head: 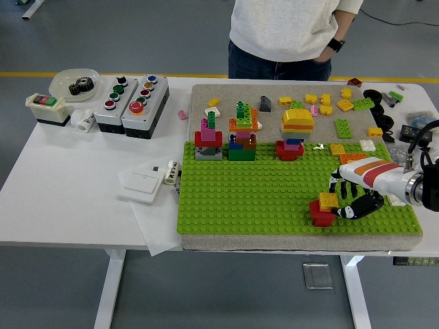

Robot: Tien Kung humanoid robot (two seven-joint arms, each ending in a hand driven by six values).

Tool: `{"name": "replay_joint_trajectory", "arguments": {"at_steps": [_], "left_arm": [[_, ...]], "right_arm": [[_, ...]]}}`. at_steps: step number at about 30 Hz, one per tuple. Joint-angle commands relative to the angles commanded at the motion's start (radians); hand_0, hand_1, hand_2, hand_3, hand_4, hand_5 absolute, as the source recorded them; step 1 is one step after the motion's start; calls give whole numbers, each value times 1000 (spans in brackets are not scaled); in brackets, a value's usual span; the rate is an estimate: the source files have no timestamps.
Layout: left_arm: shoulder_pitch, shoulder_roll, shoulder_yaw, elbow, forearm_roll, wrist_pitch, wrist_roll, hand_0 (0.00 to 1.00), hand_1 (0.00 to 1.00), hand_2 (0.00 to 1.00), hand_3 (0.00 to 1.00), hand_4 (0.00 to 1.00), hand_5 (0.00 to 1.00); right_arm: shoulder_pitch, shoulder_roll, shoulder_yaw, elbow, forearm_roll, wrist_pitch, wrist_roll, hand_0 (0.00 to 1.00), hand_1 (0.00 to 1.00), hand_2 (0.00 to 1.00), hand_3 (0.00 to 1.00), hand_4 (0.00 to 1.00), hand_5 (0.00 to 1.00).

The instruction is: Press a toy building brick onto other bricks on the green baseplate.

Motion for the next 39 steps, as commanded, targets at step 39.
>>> {"name": "replay_joint_trajectory", "arguments": {"at_steps": [39], "left_arm": [[0,0,-1,0,4,0,2,799,887,901,751,789,761]], "right_arm": [[-8,1,18,-21,-1,21,8,315,426,517,507,782,402]]}}
